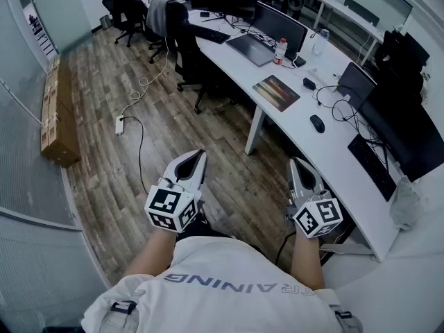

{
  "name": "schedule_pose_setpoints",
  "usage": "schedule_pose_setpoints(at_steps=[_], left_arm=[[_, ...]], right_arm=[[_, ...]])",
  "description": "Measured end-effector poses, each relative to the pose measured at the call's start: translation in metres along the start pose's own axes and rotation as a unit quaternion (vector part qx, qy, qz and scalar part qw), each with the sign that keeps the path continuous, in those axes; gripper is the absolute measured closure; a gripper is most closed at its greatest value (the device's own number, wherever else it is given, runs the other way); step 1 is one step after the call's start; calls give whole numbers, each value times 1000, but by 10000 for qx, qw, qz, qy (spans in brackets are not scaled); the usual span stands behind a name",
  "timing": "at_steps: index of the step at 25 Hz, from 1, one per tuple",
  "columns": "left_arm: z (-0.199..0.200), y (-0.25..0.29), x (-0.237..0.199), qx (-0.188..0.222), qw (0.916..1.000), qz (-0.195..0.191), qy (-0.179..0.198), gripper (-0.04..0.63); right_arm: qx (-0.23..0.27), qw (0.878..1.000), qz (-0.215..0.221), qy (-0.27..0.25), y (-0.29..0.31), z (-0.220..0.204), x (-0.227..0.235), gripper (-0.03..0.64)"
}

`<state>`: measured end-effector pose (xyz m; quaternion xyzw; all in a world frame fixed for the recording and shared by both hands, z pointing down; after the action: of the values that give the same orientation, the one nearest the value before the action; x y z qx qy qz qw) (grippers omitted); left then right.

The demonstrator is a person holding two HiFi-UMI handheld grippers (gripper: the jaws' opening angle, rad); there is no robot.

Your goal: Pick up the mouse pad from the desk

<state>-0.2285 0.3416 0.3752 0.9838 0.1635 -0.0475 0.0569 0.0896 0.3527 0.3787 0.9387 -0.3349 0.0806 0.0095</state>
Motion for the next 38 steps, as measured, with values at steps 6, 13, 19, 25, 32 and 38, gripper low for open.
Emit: schedule_pose_setpoints(at_steps=[6,13,19,25,32,38], left_arm=[[1,-1,0,0,10000,70,24,595],[-1,2,1,-30,10000,58,43,595],[-3,2,3,-82,10000,22,51,595],[-6,4,3,-142,9999,33,45,595],[-7,13,-5,-221,9998,4,14,595],[-6,38,-15,-268,9996,-70,-40,595]], right_arm=[[-29,10000,56,-18,2,1,-2,604],[-36,9999,103,-18,1,-2,1,604],[-45,10000,60,17,0,-4,2,604],[6,10000,5,67,3,-5,4,603],[-84,9997,-4,226,17,-8,8,603],[-164,9996,-25,240,37,-4,20,603]])
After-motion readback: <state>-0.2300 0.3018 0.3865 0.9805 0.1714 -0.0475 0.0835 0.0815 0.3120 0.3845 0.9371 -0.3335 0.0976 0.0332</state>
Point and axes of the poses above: the fingertips, and each gripper's own axes: y forward along the fingers, x to its right, z out of its top, the point moved 9 cm from there along -y, backward along the fingers, and after that the axes turned 10 degrees about z, right-handed, at the moved point
